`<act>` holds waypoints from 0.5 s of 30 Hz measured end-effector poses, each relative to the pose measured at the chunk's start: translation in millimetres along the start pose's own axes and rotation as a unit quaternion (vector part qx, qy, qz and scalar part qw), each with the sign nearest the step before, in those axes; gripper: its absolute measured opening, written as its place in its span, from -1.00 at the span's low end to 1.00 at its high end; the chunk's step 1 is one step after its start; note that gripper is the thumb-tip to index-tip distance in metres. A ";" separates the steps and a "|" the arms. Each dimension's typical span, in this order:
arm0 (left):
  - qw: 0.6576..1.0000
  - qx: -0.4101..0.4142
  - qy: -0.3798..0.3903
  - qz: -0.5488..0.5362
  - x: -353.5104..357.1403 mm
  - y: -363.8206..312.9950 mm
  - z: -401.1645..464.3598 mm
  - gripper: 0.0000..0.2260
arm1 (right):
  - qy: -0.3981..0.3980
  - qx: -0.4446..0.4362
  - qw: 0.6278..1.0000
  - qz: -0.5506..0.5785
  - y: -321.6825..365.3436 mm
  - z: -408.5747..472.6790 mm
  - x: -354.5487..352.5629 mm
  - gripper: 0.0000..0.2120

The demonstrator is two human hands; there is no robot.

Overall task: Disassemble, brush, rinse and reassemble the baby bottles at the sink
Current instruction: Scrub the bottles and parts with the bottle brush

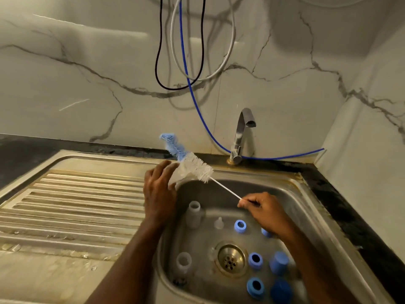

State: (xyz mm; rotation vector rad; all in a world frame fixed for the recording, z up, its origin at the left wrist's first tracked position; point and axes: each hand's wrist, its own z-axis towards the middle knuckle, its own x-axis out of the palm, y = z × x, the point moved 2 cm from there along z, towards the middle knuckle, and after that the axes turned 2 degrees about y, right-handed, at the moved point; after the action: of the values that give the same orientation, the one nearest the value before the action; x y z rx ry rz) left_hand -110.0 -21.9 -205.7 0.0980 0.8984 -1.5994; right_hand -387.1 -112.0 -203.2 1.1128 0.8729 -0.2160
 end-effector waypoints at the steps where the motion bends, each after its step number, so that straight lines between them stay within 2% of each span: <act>1: 1.000 0.004 -0.001 0.003 1.1 2.2 -0.1 -0.47 | 0.016 0.001 1.000 0.005 1.3 -1.5 0.0 -0.84; 3: 0.999 0.030 0.009 0.007 7.3 -2.5 -2.0 -0.46 | 0.008 0.006 1.000 0.013 4.3 -3.5 7.3 -0.84; 6: 0.997 0.074 0.035 -0.015 14.2 -17.8 -5.6 -0.49 | -0.061 0.006 0.998 0.020 9.5 -1.3 20.0 -0.84; 8: 0.995 0.015 0.049 -0.081 13.0 -18.2 -7.1 -0.50 | -0.076 0.001 0.997 0.024 9.8 0.2 16.7 -0.85; 10: 0.973 -0.119 0.067 -0.183 9.8 -13.7 -8.2 -0.54 | -0.056 -0.006 0.998 0.019 4.0 -0.3 7.1 -0.86; 12: 0.920 -0.240 0.106 -0.290 9.1 -13.7 -10.4 -0.62 | -0.034 -0.010 0.999 -0.005 -1.8 -3.6 -0.1 -0.88; 13: 0.881 -0.293 0.127 -0.350 10.2 -14.5 -11.3 -0.62 | -0.038 -0.015 0.999 -0.013 -3.4 -4.7 -0.8 -0.88; 15: 0.771 -0.396 0.178 -0.466 12.5 -21.1 -14.5 -0.54 | -0.076 -0.032 0.996 -0.022 -1.5 -4.8 1.9 -0.88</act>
State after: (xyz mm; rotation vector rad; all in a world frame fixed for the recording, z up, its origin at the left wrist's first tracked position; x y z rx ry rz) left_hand -137.6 -24.3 -212.2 -0.7885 2.0823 -1.9418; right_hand -389.1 -108.2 -206.4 1.0043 0.7630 -0.3032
